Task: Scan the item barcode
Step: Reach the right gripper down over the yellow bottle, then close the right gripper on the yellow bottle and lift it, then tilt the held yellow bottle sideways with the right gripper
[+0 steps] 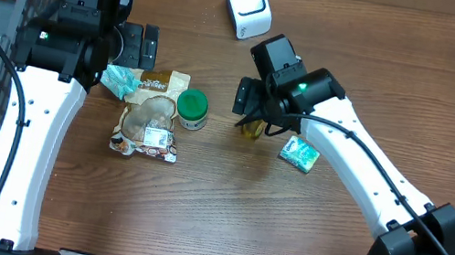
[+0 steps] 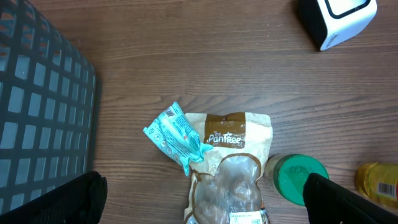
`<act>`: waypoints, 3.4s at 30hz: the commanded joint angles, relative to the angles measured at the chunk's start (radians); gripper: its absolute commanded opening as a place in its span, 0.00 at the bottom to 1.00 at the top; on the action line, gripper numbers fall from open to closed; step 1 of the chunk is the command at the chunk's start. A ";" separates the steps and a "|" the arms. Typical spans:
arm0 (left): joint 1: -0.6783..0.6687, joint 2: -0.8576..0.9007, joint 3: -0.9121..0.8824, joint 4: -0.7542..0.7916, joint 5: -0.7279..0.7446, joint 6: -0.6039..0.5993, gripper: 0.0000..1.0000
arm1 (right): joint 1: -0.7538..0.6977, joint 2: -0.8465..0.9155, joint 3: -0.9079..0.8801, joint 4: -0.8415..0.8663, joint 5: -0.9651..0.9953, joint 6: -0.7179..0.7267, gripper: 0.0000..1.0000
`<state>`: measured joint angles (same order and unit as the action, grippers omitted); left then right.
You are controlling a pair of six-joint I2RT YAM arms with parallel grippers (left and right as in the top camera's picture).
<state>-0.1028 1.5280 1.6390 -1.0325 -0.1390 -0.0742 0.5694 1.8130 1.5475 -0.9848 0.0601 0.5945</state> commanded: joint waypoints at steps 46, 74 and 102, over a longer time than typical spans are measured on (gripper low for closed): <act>0.004 0.005 0.012 0.000 -0.009 0.015 0.99 | -0.013 0.044 -0.089 0.154 0.082 -0.306 0.96; 0.004 0.005 0.012 0.000 -0.009 0.015 1.00 | -0.174 -0.079 -0.040 0.105 -0.400 -0.317 0.31; 0.004 0.005 0.012 0.000 -0.009 0.015 1.00 | -0.511 -0.235 -0.043 -0.410 -1.401 -0.839 0.11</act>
<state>-0.1028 1.5280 1.6390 -1.0325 -0.1390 -0.0742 0.0643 1.5848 1.4883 -1.3804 -1.2465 -0.1791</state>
